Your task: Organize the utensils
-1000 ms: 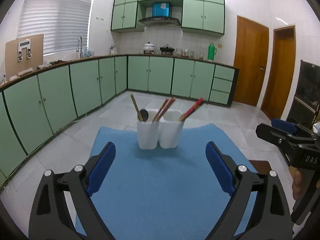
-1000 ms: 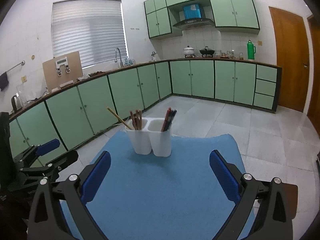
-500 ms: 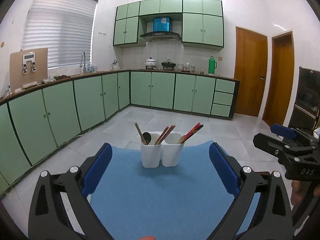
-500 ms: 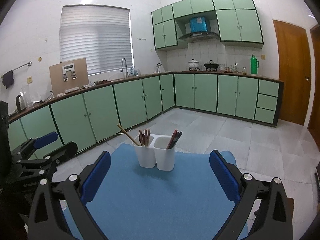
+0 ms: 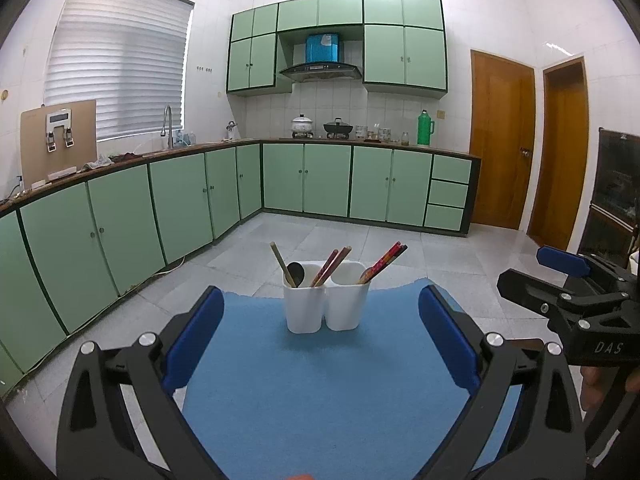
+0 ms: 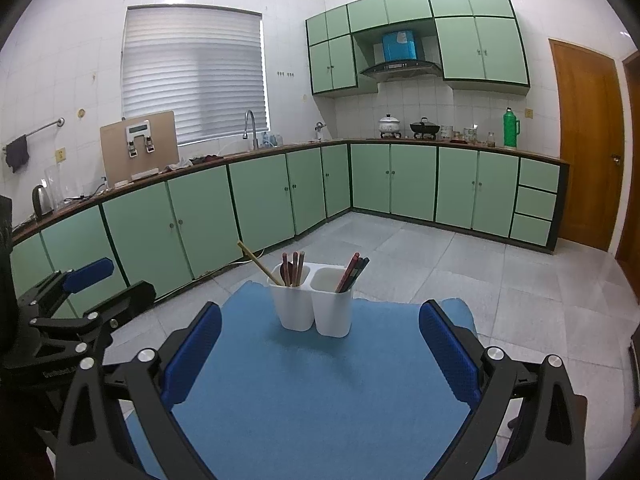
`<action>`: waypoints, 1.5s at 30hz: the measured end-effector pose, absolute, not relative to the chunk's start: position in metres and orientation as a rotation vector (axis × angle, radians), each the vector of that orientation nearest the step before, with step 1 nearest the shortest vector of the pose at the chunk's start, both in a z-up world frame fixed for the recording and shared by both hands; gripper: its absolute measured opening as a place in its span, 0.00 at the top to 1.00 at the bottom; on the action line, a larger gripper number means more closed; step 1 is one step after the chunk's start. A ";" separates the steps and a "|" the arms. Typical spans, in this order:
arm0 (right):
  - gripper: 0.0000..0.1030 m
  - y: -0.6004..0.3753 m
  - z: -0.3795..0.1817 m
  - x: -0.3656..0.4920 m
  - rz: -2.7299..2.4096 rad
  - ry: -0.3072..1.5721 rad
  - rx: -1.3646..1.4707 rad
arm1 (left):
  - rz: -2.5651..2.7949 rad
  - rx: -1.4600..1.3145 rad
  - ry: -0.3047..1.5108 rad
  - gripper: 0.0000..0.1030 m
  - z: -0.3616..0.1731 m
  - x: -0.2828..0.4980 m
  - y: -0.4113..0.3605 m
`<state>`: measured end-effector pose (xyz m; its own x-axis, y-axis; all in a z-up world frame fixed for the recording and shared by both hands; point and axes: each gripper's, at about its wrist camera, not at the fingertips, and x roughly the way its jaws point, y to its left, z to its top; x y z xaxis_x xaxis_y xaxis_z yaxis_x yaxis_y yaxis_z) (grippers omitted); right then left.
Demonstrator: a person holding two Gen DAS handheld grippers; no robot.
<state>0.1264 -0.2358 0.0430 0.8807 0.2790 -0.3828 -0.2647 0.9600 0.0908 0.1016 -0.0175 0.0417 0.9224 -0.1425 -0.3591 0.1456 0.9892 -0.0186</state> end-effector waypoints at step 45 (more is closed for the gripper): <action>0.06 -0.228 0.035 0.131 0.281 0.421 0.028 | -0.142 0.008 0.374 0.08 0.037 0.104 -0.013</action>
<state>0.1307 -0.2284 0.0354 0.8748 0.2746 -0.3991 -0.2631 0.9610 0.0845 0.1039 -0.0129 0.0366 0.9211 -0.1368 -0.3644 0.1397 0.9900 -0.0185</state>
